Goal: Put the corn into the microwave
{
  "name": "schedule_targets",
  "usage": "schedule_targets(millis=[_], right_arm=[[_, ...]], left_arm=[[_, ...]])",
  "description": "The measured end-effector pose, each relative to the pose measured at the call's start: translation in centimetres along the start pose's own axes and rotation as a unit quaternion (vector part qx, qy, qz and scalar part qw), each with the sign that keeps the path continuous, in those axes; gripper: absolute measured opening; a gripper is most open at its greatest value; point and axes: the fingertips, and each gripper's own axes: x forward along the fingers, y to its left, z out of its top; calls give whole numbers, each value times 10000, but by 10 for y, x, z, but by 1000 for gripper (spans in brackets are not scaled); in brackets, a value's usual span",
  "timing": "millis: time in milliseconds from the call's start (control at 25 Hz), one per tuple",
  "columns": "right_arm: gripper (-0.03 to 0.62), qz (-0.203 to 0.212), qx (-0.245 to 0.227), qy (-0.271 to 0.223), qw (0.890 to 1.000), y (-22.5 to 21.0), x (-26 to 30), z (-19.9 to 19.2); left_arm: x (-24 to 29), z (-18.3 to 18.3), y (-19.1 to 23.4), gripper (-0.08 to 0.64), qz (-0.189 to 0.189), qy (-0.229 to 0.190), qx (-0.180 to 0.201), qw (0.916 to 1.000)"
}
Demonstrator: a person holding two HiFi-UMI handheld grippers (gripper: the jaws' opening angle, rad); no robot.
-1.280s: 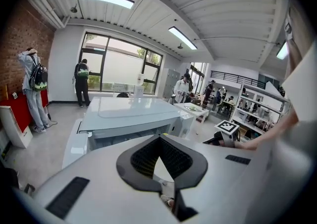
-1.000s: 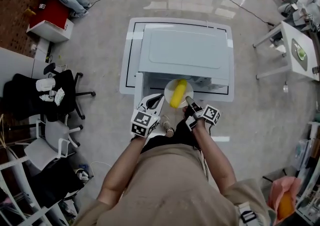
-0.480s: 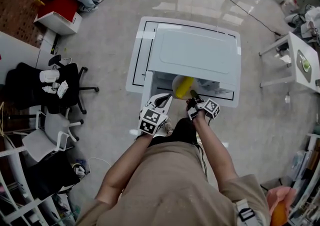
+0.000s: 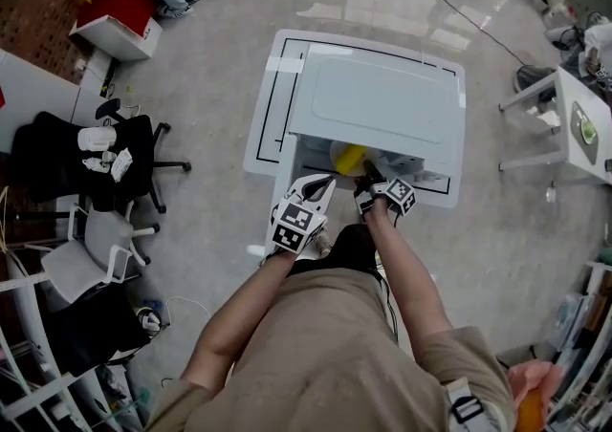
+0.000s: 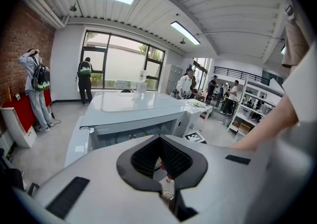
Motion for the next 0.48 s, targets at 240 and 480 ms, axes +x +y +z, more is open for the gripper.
schedule_targets(millis=[240,480], right_arm=[[21,-37,210,-268,9994,-3,13,10],[21,-437,208,-545,9973,-5,28,18]], left_arm=[[3,2,-1,5,22,16,-8,10000],[1,3,-2,5,30,-1,3,10000]])
